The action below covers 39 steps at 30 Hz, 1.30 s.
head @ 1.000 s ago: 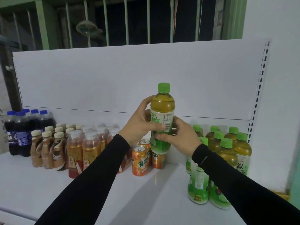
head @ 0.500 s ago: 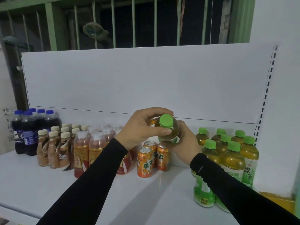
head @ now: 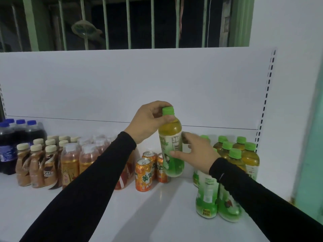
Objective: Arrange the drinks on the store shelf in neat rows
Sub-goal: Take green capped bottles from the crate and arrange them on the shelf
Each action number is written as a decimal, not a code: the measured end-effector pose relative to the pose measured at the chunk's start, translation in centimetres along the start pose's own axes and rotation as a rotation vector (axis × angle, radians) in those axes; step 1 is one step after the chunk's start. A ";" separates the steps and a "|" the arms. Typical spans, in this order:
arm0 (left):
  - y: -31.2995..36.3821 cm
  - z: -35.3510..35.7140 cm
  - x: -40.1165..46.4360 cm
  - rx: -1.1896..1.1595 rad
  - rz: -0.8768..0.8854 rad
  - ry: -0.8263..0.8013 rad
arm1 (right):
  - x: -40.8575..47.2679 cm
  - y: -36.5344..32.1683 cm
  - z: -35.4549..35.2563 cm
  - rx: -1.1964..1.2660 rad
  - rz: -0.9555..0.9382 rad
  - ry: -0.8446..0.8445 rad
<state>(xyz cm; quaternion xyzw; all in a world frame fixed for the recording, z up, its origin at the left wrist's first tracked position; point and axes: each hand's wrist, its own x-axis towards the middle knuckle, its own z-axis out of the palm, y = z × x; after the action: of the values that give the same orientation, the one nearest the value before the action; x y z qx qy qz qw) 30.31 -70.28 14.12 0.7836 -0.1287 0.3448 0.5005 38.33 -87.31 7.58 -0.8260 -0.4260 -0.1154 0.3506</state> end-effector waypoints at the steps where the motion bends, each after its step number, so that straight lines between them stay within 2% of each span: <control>1: -0.4 0.4 0.4 0.006 -0.013 -0.005 | -0.2 0.4 -0.9 -0.055 0.010 0.005; 6: -3.4 3.2 2.3 0.079 -0.094 -0.098 | -1.7 3.2 -5.7 -0.282 0.094 0.021; 12: -6.5 6.7 3.6 0.187 -0.198 -0.230 | -3.5 7.5 -9.8 -0.396 0.250 -0.058; 22: -8.4 11.7 4.4 0.192 -0.283 -0.363 | -5.0 10.8 -11.2 -0.397 0.273 -0.204; 33: -8.8 13.5 4.4 0.170 -0.279 -0.376 | -4.8 11.8 -10.6 -0.369 0.258 -0.162; 39: -6.8 13.7 6.1 0.308 -0.211 -0.406 | -5.2 11.8 -10.5 -0.336 0.247 -0.136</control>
<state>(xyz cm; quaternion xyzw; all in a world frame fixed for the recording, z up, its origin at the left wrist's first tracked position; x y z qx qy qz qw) 44.13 -78.25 9.93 0.9126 -0.0904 0.1420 0.3726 45.56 -102.22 6.99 -0.9246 -0.3190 -0.0851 0.1897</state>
